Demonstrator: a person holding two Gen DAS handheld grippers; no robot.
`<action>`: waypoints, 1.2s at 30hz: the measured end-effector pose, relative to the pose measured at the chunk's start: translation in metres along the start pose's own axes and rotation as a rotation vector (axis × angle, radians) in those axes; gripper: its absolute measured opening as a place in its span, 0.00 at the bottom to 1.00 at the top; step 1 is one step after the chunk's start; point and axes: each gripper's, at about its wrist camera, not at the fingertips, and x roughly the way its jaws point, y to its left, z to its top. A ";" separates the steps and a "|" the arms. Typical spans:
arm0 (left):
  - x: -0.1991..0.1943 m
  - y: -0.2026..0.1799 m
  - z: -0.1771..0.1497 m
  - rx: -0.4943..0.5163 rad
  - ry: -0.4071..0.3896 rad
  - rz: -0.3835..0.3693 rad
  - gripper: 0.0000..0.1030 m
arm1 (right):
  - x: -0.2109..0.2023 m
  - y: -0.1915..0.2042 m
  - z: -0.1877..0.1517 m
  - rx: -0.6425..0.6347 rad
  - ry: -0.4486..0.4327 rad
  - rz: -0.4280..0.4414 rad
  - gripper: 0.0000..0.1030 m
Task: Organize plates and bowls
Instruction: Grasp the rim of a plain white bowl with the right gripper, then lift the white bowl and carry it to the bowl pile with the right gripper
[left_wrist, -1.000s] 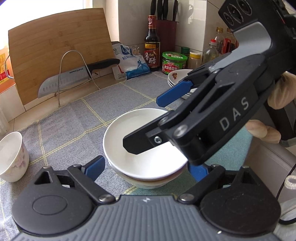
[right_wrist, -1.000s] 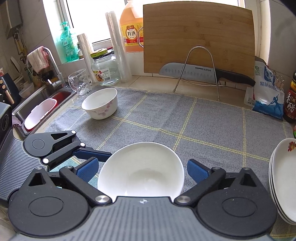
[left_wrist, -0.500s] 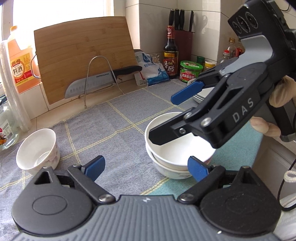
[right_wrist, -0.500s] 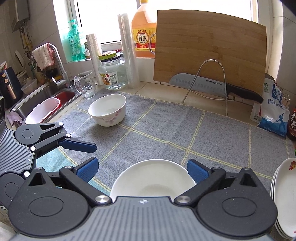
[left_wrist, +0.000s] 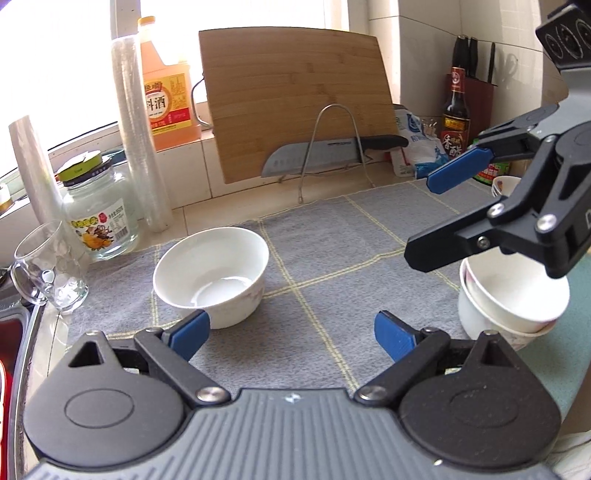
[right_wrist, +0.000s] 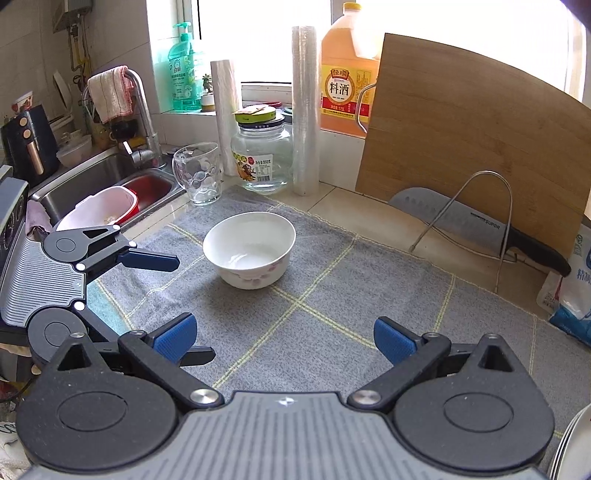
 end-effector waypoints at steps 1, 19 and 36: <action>0.002 0.004 -0.001 -0.008 0.002 0.011 0.93 | 0.003 0.001 0.003 -0.004 0.002 0.005 1.00; 0.052 0.052 -0.009 -0.086 0.013 0.080 0.93 | 0.075 0.003 0.045 -0.027 0.041 0.092 1.00; 0.072 0.066 -0.005 -0.062 -0.010 0.062 0.93 | 0.144 -0.008 0.072 -0.027 0.122 0.184 0.95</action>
